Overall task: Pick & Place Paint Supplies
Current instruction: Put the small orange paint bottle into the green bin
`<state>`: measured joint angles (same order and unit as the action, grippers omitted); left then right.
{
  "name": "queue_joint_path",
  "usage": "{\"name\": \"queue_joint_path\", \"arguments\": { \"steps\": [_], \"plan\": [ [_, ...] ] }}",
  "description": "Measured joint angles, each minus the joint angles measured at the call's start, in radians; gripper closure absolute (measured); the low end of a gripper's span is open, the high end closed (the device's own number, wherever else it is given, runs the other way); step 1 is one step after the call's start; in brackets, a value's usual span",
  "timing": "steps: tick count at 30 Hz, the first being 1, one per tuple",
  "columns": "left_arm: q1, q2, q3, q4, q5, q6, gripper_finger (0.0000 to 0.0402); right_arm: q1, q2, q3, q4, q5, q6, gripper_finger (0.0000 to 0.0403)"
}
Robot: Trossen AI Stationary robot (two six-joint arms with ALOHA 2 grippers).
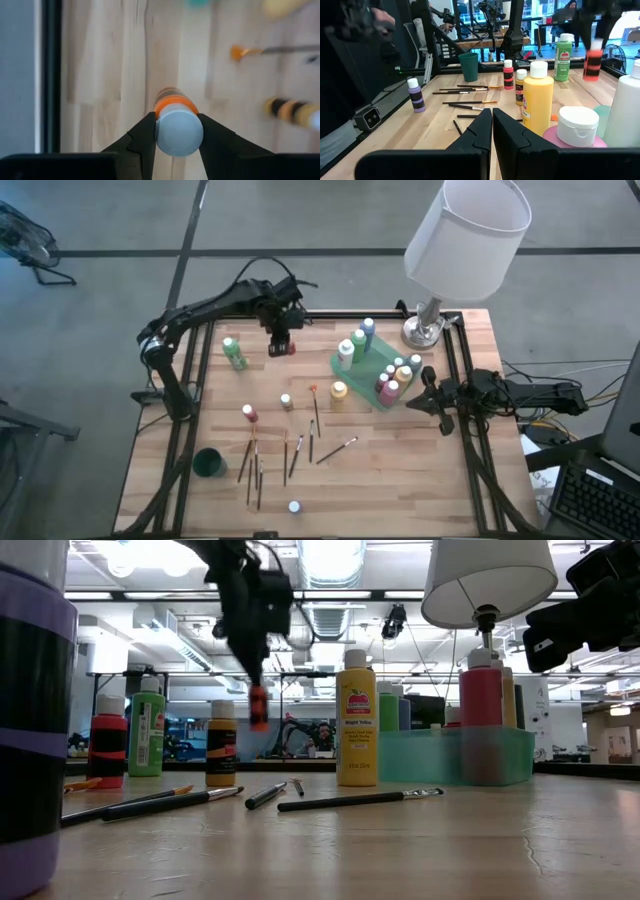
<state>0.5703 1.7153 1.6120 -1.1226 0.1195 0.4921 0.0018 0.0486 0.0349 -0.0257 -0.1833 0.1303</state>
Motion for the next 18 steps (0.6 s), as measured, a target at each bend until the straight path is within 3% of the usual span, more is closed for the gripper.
{"name": "queue_joint_path", "arguments": {
  "steps": [4, 11, 18],
  "plan": [
    [-0.002, -0.001, 0.155, -0.044, 0.049, -0.022, 0.0277, 0.0, 0.0, 0.0, 0.0, 0.0, 0.0, 0.039],
    [-0.024, 0.0, 0.392, 0.017, 0.084, -0.03, 0.0277, 0.0, 0.0, 0.0, 0.0, 0.0, 0.0, 0.039],
    [-0.091, 0.002, 0.462, 0.234, 0.136, -0.04, 0.0276, 0.0, 0.0, 0.0, 0.0, 0.0, 0.0, 0.039]
  ]
}}
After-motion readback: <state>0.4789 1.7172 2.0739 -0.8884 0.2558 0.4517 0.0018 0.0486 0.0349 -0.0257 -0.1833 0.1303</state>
